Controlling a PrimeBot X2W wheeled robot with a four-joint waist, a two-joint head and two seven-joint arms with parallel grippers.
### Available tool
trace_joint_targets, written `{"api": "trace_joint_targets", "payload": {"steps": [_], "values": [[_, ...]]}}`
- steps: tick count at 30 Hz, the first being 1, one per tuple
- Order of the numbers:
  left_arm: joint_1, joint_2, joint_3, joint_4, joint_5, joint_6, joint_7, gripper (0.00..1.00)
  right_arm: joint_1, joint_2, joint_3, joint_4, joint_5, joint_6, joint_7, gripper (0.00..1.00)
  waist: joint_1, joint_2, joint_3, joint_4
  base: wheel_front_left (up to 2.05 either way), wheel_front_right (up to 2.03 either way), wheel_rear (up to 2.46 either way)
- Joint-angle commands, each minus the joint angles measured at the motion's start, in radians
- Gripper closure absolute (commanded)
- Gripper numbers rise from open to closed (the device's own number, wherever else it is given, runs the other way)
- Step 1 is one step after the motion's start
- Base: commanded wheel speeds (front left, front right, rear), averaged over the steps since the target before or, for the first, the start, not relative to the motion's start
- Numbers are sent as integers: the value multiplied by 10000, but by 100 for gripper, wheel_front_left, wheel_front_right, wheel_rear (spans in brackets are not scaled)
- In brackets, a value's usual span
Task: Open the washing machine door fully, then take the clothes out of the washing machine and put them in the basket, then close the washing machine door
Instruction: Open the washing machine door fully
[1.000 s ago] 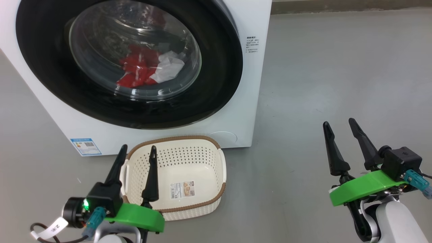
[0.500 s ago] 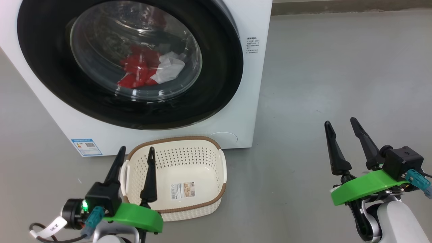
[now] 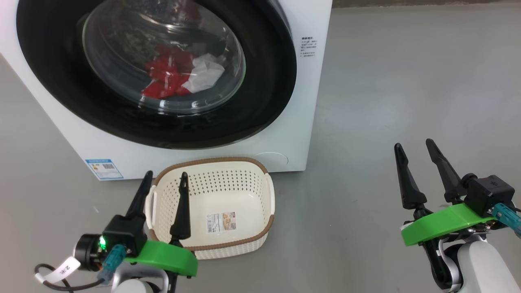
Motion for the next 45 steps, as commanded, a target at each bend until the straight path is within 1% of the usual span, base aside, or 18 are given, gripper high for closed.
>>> {"api": "trace_joint_targets", "payload": {"steps": [1,11,12,13,14,15,16,17,18,23,26,31,37,45], "values": [[-428,162,283,-314,-37,82,-1,0,-393,-76,200,-285,-88,6,-81,0,0,0,97,51,0,0,0],[-640,169,129,-616,-11,86,-38,0,-705,-76,204,-303,-145,6,-175,0,0,0,751,238,0,0,0],[-668,171,114,-644,-8,83,-42,0,-754,-76,209,-302,-150,6,-185,6,0,0,831,254,0,0,0],[-696,174,100,-669,-8,79,-46,0,-807,-76,210,-301,-148,6,-200,23,0,0,914,267,0,0,0],[-728,175,89,-695,-10,74,-52,0,-866,-76,208,-299,-149,6,-218,50,0,0,994,279,0,0,0],[-728,175,89,-695,-10,74,-52,0,-866,-76,208,-299,-149,6,-218,50,0,0,994,279,0,0,0],[-762,177,80,-716,-12,68,-60,0,-930,-76,207,-294,-148,6,-231,65,0,0,1070,289,0,0,0],[-796,181,74,-736,-14,64,-67,0,-1003,-76,211,-289,-170,6,-243,90,0,0,1145,295,0,0,0],[-830,183,70,-756,-19,62,-75,0,-1083,-76,217,-281,-201,6,-251,100,0,0,1214,297,0,0,0],[-996,150,-22,-841,-32,36,-99,0,-1594,-76,231,-180,-91,6,-280,100,0,0,1499,300,0,0,0],[-1084,123,-110,-899,-29,10,-111,0,-1964,-76,207,-25,413,6,-324,100,0,0,1645,338,0,0,0],[-1228,83,-232,-1108,-19,-4,-127,0,-2704,-76,257,508,1926,6,-398,100,0,0,1970,439,0,0,0],[-1482,65,-335,-1438,-23,-30,-110,0,-3781,-76,356,1096,3088,6,-459,100,0,0,2486,633,0,0,0],[-1721,63,-447,-1802,-23,-28,-69,0,-5183,-76,384,1817,4943,6,-167,100,0,0,3062,909,0,0,0]]}}
